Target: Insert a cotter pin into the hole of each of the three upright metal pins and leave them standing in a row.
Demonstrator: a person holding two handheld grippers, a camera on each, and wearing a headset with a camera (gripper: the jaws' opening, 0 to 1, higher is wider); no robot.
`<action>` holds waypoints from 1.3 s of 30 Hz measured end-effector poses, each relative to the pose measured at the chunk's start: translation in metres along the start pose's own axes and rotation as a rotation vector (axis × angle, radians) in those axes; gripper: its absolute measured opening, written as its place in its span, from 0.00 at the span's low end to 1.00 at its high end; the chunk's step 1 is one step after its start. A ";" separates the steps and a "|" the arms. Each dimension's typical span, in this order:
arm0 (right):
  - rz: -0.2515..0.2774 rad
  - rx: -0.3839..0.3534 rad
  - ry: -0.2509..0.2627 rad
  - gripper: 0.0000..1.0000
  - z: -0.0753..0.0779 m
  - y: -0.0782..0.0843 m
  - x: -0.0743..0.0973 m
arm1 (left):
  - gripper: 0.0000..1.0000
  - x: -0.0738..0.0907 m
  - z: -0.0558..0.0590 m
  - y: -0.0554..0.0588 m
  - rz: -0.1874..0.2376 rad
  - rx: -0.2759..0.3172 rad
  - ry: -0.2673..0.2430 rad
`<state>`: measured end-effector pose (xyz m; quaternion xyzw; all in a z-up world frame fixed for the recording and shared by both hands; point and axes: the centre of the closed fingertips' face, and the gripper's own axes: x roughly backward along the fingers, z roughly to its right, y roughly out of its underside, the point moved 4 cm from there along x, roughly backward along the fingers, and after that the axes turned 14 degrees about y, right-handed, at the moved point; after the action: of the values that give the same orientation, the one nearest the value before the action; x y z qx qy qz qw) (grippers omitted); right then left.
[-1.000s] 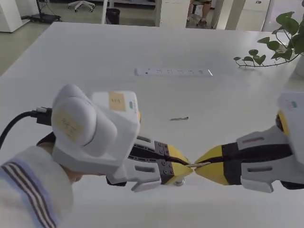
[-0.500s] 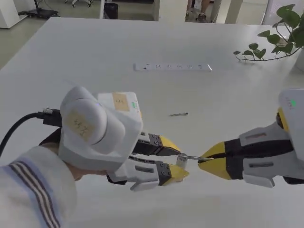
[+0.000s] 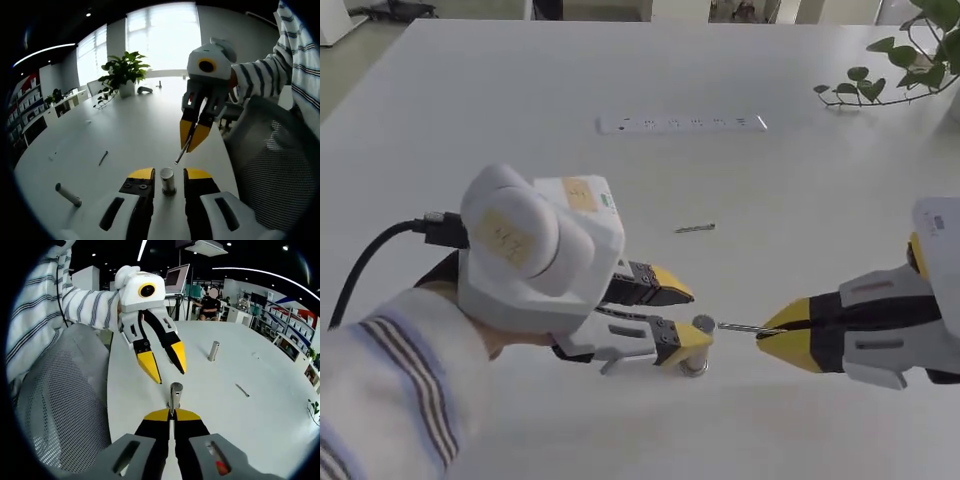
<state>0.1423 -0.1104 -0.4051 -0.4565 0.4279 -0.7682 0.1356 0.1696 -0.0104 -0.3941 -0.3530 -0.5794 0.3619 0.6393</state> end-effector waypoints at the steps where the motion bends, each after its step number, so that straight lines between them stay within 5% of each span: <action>1: 0.000 -0.001 0.000 0.00 0.000 0.000 0.000 | 0.19 -0.001 -0.001 0.000 -0.004 0.002 0.004; 15: -0.010 -0.031 -0.011 0.00 0.002 0.008 -0.006 | 0.18 -0.017 -0.008 0.008 -0.069 0.007 0.054; 20: -0.008 -0.038 -0.015 0.00 0.003 0.010 -0.009 | 0.10 -0.019 -0.009 0.009 -0.076 0.011 0.055; 39: -0.004 -0.029 -0.027 0.00 0.001 0.006 -0.013 | 0.10 -0.018 -0.009 0.009 -0.097 0.026 0.033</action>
<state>0.1494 -0.1074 -0.4174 -0.4697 0.4363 -0.7558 0.1332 0.1769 -0.0222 -0.4118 -0.3223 -0.5804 0.3322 0.6699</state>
